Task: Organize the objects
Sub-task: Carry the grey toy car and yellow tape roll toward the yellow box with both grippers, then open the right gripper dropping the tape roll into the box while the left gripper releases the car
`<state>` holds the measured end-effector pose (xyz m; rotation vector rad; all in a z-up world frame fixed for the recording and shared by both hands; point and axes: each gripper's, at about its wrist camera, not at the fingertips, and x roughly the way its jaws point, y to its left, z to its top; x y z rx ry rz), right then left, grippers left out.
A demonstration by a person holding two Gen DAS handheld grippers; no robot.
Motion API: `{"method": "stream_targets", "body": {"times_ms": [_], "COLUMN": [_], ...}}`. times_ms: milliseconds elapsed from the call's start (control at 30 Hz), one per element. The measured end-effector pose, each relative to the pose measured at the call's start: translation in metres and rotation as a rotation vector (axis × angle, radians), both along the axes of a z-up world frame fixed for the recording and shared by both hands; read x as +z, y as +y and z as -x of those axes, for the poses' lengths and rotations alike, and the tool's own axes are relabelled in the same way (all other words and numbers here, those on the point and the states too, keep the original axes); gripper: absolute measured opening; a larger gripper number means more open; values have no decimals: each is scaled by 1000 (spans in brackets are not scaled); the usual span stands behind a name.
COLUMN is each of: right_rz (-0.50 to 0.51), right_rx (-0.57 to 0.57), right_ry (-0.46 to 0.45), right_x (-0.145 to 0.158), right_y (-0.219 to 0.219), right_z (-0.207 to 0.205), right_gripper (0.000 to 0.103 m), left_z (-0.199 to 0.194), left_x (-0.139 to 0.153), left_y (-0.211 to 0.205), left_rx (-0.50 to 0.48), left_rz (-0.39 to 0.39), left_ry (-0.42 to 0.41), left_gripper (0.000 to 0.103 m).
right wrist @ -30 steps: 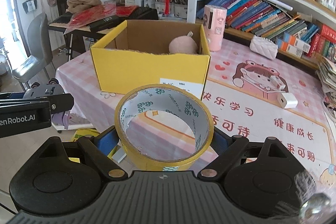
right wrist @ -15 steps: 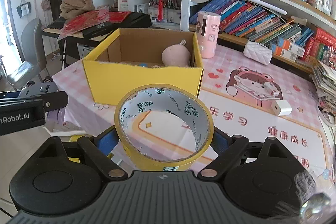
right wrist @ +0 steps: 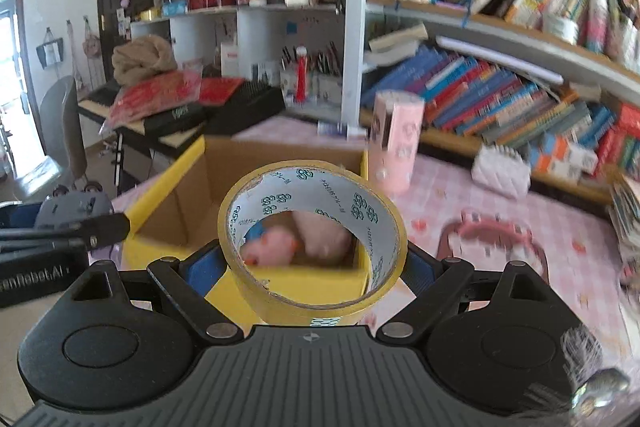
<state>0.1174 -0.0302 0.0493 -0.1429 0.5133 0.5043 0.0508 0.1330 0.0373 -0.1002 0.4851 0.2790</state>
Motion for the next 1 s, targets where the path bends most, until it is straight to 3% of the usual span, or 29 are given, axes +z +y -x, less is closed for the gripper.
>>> {"method": "stream_targets", "body": {"times_ms": [167, 433, 700, 1000], "right_rz": [-16, -14, 12, 38], "right_rx": [34, 144, 242, 292], "right_ry": [-15, 17, 101, 169], "right_x": [8, 1, -16, -34], "right_y": [11, 32, 51, 64], "right_z": [-47, -87, -121, -139], "right_gripper": [90, 90, 90, 90], "left_z": [-42, -92, -114, -123], "left_x": [-11, -46, -69, -80], "left_y": [0, -5, -9, -14], "left_rx": [28, 59, 46, 40], "left_rz": [-23, -45, -50, -53], "left_ry": [33, 178, 280, 329], "left_gripper": [62, 62, 63, 63]}}
